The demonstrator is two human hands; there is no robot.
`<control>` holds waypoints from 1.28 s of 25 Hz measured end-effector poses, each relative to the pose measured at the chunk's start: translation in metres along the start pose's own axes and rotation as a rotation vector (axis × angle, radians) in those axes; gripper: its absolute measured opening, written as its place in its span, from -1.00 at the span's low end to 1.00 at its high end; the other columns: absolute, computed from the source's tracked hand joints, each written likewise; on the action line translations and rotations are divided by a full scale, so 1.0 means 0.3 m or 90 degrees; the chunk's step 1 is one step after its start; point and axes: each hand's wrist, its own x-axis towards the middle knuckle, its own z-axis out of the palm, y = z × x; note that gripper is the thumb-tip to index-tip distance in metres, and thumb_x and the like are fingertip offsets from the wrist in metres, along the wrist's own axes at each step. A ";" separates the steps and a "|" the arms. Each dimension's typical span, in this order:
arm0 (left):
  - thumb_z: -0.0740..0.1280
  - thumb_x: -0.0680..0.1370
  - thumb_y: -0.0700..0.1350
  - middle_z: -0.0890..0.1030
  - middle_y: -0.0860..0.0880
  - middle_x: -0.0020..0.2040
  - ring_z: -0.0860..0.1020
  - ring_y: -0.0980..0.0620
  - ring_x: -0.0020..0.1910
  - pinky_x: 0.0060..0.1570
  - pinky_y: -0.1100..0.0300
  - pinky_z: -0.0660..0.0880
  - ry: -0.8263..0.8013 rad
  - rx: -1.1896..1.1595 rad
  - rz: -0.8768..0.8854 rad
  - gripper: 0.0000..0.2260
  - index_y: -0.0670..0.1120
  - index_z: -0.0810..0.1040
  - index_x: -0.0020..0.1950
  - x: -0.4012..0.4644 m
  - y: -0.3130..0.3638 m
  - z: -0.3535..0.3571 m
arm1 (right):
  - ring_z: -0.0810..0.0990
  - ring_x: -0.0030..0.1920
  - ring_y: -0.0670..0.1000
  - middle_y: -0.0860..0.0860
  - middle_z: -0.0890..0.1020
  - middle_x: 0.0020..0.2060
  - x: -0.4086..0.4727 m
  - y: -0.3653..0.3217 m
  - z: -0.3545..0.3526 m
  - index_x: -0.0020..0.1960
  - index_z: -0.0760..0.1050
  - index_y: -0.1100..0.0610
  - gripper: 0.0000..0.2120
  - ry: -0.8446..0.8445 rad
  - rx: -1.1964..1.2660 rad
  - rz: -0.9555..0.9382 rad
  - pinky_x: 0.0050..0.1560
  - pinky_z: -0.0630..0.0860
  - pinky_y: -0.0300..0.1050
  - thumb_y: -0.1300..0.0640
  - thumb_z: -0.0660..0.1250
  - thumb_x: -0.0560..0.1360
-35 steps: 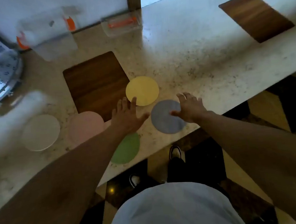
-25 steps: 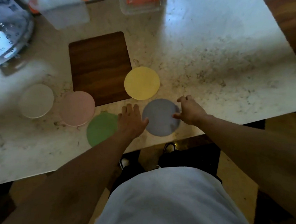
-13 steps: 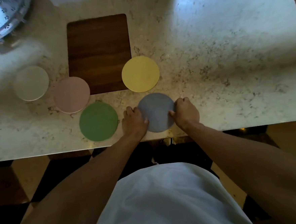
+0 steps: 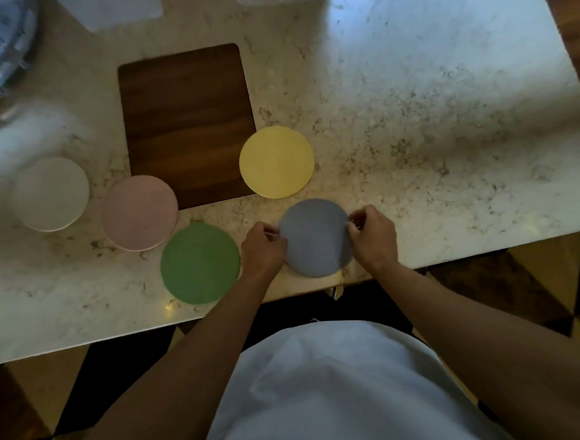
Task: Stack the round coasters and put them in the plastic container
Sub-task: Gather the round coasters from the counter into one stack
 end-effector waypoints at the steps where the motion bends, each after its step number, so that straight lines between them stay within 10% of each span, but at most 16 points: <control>1: 0.39 0.45 -0.20 0.62 -0.08 -0.17 0.60 -0.11 -0.16 -0.14 -0.01 0.58 -0.016 -0.023 -0.004 -0.92 -0.11 0.55 -0.09 0.004 -0.003 -0.016 | 0.59 -0.05 0.05 0.07 0.64 -0.05 -0.007 0.000 -0.002 0.03 0.55 0.14 -0.88 0.003 0.012 -0.014 -0.04 0.48 -0.11 0.16 0.38 0.51; 6: 0.41 0.45 -0.30 0.64 -0.22 -0.18 0.62 -0.24 -0.18 -0.15 -0.19 0.61 -0.084 -0.115 0.014 -0.93 -0.20 0.56 -0.10 0.014 -0.008 -0.086 | 0.60 -0.12 -0.07 -0.03 0.65 -0.14 -0.007 -0.049 -0.007 -0.03 0.59 0.09 -0.93 0.010 0.049 -0.059 -0.08 0.46 -0.22 0.16 0.40 0.49; 20: 0.47 0.44 -0.28 0.68 -0.09 -0.26 0.67 -0.01 -0.34 -0.37 0.17 0.60 -0.001 -0.194 0.004 -0.91 -0.13 0.62 -0.12 0.344 0.159 -0.286 | 0.52 -0.25 -0.30 -0.19 0.56 -0.27 0.273 -0.339 0.062 -0.11 0.56 0.02 -0.92 0.041 0.164 -0.091 -0.29 0.37 -0.57 0.20 0.38 0.48; 32: 0.48 0.45 -0.17 0.69 -0.09 -0.15 0.67 -0.06 -0.20 -0.08 -0.07 0.65 0.058 -0.012 -0.022 -0.91 -0.11 0.66 -0.06 0.475 0.245 -0.235 | 0.58 -0.16 -0.11 -0.10 0.62 -0.17 0.461 -0.349 0.107 -0.08 0.55 -0.01 -0.94 0.016 0.130 0.003 -0.14 0.43 -0.28 0.14 0.36 0.48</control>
